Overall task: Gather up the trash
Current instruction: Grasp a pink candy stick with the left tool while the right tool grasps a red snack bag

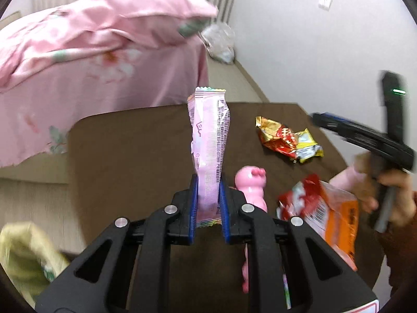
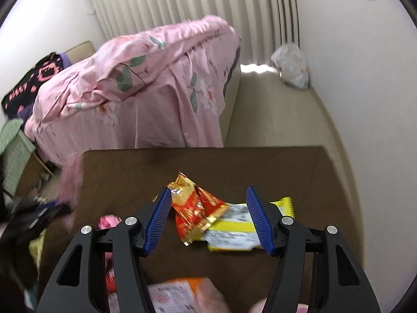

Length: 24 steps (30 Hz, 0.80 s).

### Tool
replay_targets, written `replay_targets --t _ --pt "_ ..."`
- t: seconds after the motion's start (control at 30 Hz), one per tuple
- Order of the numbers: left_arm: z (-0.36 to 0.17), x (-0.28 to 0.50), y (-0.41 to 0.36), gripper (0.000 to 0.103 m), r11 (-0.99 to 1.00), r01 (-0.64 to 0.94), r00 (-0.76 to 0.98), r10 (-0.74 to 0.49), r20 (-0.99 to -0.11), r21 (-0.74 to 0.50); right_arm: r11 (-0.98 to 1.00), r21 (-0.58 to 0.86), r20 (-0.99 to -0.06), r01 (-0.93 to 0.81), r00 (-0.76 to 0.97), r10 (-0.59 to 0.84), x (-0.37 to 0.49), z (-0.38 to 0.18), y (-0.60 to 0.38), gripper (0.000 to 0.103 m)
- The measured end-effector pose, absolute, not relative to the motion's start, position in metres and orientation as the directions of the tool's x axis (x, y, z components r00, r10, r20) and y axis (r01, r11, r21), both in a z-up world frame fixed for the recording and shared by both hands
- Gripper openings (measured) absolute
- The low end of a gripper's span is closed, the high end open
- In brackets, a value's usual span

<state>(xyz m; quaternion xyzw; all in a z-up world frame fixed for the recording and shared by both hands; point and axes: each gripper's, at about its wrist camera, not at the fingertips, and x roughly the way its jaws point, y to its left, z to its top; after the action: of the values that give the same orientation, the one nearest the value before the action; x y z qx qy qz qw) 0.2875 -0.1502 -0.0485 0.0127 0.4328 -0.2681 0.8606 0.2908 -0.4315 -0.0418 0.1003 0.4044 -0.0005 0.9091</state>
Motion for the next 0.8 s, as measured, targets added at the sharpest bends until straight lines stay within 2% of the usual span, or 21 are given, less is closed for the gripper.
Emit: replay_targets --t 0.13,0.27,0.3,0.37,0.43,0.6,0.8 --pt "-0.037 0.254 -0.121 0.014 0.839 0.438 0.484 -0.522 -0.702 -0.322 0.979 0.169 -0.774 0.115 0.631 0.059 0.309 -0.059 -0.427 0.055" --pt "-0.038 0.221 -0.112 0.014 0.827 0.439 0.479 -0.546 -0.687 -0.352 0.976 0.187 -0.839 0.111 0.535 0.1 0.324 -0.085 -0.424 0.055" --pt "-0.039 0.215 -0.111 0.014 0.826 0.437 0.475 -0.549 -0.688 -0.357 0.972 0.207 -0.845 0.111 0.521 0.12 0.325 -0.09 -0.423 0.051" --pt "-0.043 0.203 -0.107 0.014 0.828 0.426 0.468 -0.547 -0.694 -0.366 0.967 0.238 -0.822 0.095 0.55 0.148 0.318 -0.089 -0.421 0.041" --pt "-0.048 0.194 -0.103 0.014 0.841 0.408 0.483 -0.53 -0.697 -0.356 0.965 0.257 -0.805 0.046 0.563 0.187 0.311 -0.085 -0.416 0.022" --pt "-0.059 0.18 -0.094 0.014 0.851 0.396 0.477 -0.512 -0.715 -0.345 0.968 0.251 -0.773 -0.01 0.6 0.207 0.284 -0.069 -0.402 0.017" --pt "-0.062 0.171 -0.087 0.014 0.852 0.388 0.475 -0.512 -0.716 -0.352 0.967 0.251 -0.698 -0.05 0.682 0.217 0.239 -0.027 -0.393 0.016"
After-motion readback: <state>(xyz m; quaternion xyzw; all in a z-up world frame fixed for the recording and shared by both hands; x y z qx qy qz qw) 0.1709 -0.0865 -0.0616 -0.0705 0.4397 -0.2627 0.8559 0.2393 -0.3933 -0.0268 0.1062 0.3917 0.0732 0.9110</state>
